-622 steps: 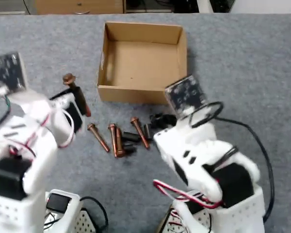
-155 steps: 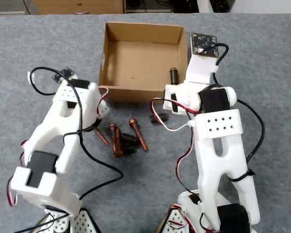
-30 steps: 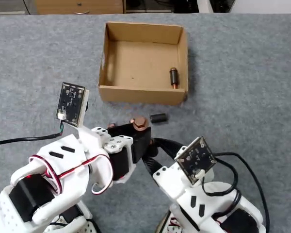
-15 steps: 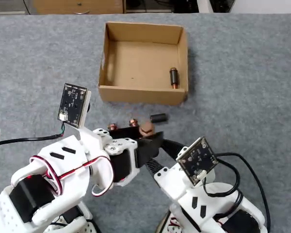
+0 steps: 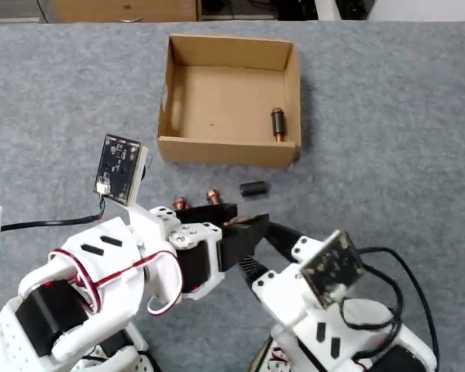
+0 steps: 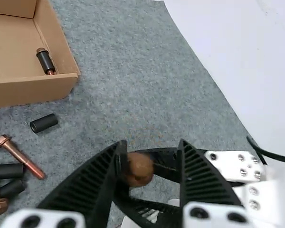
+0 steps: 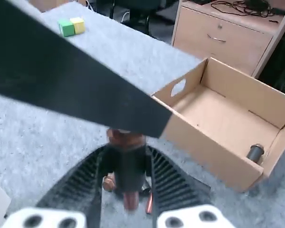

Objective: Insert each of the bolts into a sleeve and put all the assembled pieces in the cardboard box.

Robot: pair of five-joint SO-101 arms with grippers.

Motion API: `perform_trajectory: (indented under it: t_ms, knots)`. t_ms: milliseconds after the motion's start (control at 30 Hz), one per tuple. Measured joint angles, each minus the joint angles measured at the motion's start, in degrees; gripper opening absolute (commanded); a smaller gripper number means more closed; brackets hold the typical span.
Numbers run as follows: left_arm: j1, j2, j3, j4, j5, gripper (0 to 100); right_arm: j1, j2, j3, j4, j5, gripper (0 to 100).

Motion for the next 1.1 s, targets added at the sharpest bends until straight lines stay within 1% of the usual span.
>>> perform_trajectory:
  t_ms: [267,367,500,533,600,633,700,767,900,967,1100]
  knots:
    - [-0.62,0.0,-0.18,-0.09,0.0,17,-0.09,-0.35,-0.97,0.35,0.0,0.2]
    - [-6.51,0.0,-3.6,-1.58,0.0,17,0.35,-0.35,-0.97,0.35,0.0,0.2]
    - [-16.26,-0.18,-8.35,-3.08,0.0,17,7.38,-0.35,-0.88,-2.29,0.0,0.2]
    - [-18.55,-0.44,-8.88,-3.08,0.09,14,9.49,-0.35,-0.88,-3.87,0.0,0.2]
    - [-22.51,-0.53,-9.23,-2.81,0.09,6,13.1,-0.35,-0.88,-7.38,0.0,0.2]
    - [-24.26,-0.53,-9.23,-1.67,0.09,1,14.86,-0.35,-0.88,-9.23,0.0,0.2]
    - [-27.43,-0.62,-9.23,1.05,0.09,4,17.49,-0.09,-0.88,-13.01,0.0,0.2]
    - [-29.71,-0.62,-9.23,4.92,0.09,2,19.08,1.58,-0.88,-16.35,0.0,0.2]
    - [-31.38,-0.62,-9.23,13.54,-0.18,2,21.45,9.93,-3.52,-20.84,0.0,0.2]
    - [-31.56,-0.62,-9.23,18.02,-2.37,2,22.51,15.47,-7.03,-23.12,0.0,0.2]
    - [-31.56,-0.62,-7.91,24.18,-9.49,2,24.53,30.15,-17.58,-25.05,0.0,0.2]
